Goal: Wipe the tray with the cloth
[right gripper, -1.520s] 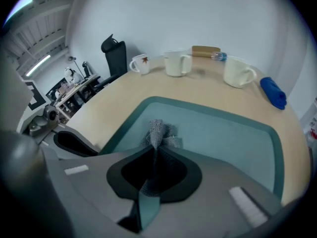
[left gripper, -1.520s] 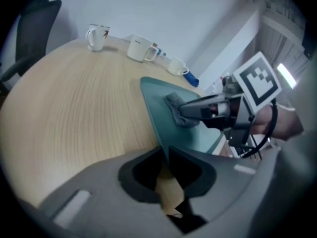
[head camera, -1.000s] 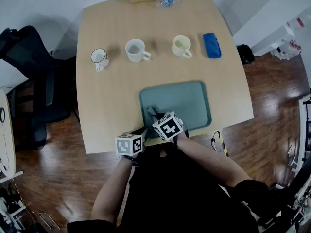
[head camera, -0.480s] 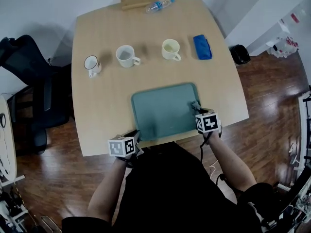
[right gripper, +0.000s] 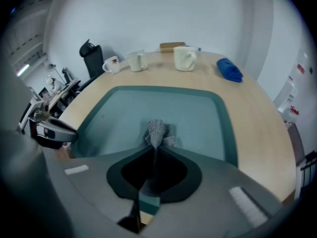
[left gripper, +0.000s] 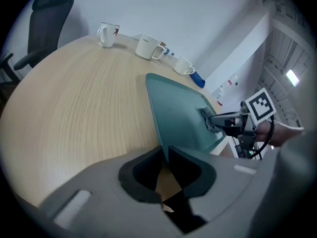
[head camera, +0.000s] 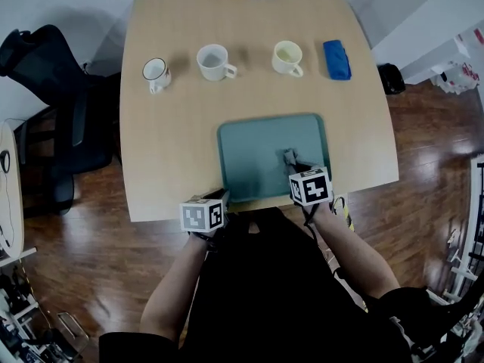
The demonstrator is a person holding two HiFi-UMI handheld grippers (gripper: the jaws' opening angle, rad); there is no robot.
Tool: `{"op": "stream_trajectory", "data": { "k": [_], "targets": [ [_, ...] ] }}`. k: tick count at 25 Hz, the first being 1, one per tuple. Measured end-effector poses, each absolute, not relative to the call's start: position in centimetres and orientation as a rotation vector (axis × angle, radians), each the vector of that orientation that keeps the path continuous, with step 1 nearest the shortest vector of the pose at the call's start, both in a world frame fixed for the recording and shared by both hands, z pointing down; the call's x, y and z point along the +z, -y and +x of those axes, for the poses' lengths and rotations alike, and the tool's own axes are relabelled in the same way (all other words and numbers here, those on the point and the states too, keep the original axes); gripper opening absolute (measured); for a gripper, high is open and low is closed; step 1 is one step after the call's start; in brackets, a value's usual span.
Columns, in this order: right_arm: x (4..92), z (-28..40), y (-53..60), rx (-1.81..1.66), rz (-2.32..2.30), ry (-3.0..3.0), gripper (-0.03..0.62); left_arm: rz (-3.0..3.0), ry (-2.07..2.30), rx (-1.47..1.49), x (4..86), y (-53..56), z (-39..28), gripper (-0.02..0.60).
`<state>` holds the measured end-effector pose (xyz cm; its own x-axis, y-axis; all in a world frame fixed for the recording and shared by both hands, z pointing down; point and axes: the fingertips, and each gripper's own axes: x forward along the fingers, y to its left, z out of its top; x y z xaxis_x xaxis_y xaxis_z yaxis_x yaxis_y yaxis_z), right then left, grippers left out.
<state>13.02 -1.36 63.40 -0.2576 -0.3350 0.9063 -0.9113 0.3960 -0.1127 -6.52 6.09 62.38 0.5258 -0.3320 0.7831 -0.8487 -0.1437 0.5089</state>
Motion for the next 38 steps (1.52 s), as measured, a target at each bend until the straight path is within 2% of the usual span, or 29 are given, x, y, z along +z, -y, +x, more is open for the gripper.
{"op": "stream_trajectory", "data": {
  "k": [7, 12, 16, 23, 26, 29, 33, 38],
  "targets": [
    [63.0, -2.1, -1.0, 0.746, 0.762, 1.982, 0.029, 1.731, 0.987, 0.573, 62.3, -5.8, -6.9, 0.049],
    [62.6, -6.6, -2.3, 0.704, 0.623, 2.052, 0.029, 1.765, 0.928, 0.524, 62.5, -6.1, -6.5, 0.052],
    [62.5, -1.5, -1.9, 0.748, 0.712, 1.999, 0.029, 1.771, 0.925, 0.513, 62.6, -6.3, -6.7, 0.054],
    [63.5, 18.9, 0.3, 0.823, 1.088, 1.714, 0.029, 1.770, 0.919, 0.489, 62.4, -6.1, -6.6, 0.054],
    [63.3, 24.3, -0.1, 0.945, 1.199, 1.670, 0.029, 1.760, 0.917, 0.485, 62.5, -6.2, -6.6, 0.054],
    [62.8, 24.4, -0.8, 1.034, 1.216, 1.737, 0.029, 1.753, 0.914, 0.492, 62.3, -6.3, -6.5, 0.054],
    [63.1, 22.8, -1.4, 0.938, 1.214, 1.739, 0.029, 1.755, 0.914, 0.482, 62.2, -5.8, -6.4, 0.053],
    [63.0, 15.3, -2.8, 0.870, 1.080, 1.837, 0.029, 1.743, 0.924, 0.473, 62.4, -6.1, -6.4, 0.052]
  ]
}}
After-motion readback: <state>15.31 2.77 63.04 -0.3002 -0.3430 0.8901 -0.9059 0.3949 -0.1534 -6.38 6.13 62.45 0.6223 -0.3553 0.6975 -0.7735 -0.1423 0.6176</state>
